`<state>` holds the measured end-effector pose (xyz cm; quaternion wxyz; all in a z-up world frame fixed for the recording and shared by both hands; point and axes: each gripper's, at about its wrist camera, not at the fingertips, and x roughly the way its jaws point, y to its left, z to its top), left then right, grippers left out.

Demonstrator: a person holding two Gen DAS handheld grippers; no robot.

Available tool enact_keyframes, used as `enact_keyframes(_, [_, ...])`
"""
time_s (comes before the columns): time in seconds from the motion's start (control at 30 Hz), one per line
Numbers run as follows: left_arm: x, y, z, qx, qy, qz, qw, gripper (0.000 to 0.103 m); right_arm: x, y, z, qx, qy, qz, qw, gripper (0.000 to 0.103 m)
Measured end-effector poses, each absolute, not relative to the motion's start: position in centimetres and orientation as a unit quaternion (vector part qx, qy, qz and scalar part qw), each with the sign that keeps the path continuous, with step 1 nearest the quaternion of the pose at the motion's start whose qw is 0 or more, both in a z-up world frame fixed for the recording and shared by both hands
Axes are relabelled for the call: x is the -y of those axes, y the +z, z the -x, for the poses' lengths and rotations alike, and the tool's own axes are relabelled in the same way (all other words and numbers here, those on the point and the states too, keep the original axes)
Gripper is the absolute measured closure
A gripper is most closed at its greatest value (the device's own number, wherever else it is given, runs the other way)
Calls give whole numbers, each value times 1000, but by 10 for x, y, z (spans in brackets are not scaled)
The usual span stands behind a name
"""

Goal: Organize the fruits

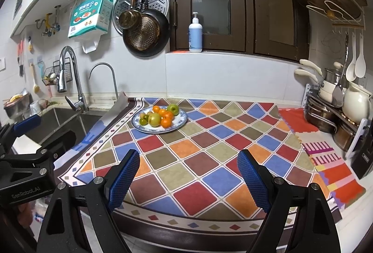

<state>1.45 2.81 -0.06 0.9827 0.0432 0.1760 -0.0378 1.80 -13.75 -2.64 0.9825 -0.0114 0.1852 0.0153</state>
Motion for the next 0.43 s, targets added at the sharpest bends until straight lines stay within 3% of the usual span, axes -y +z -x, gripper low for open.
enact_keyframes(0.43, [-23, -1, -23, -186, -39, -40, 981, 0, 143, -27, -19, -188, 13, 8, 982, 17])
